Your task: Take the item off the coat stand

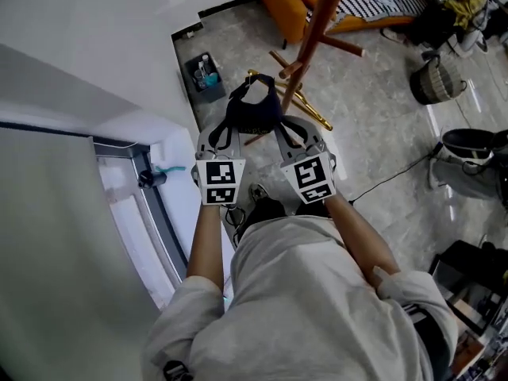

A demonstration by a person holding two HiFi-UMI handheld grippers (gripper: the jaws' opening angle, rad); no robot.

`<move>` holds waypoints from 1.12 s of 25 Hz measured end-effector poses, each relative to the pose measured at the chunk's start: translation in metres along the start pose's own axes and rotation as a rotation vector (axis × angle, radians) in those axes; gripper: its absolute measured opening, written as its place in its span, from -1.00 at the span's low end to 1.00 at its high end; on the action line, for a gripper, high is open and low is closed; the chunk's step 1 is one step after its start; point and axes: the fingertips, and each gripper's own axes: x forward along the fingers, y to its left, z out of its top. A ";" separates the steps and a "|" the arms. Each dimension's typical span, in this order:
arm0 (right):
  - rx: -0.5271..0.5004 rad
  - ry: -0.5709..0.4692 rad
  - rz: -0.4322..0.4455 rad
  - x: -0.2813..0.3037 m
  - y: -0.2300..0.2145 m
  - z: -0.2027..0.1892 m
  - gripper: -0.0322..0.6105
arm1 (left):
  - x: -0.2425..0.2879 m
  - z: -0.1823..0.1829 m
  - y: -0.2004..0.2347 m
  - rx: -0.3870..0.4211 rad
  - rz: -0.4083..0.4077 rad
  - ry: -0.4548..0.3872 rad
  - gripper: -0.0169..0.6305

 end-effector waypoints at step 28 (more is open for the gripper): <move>-0.079 -0.262 0.434 -0.049 0.061 0.073 -0.87 | -0.152 0.009 -0.031 -0.304 0.542 -0.048 -0.87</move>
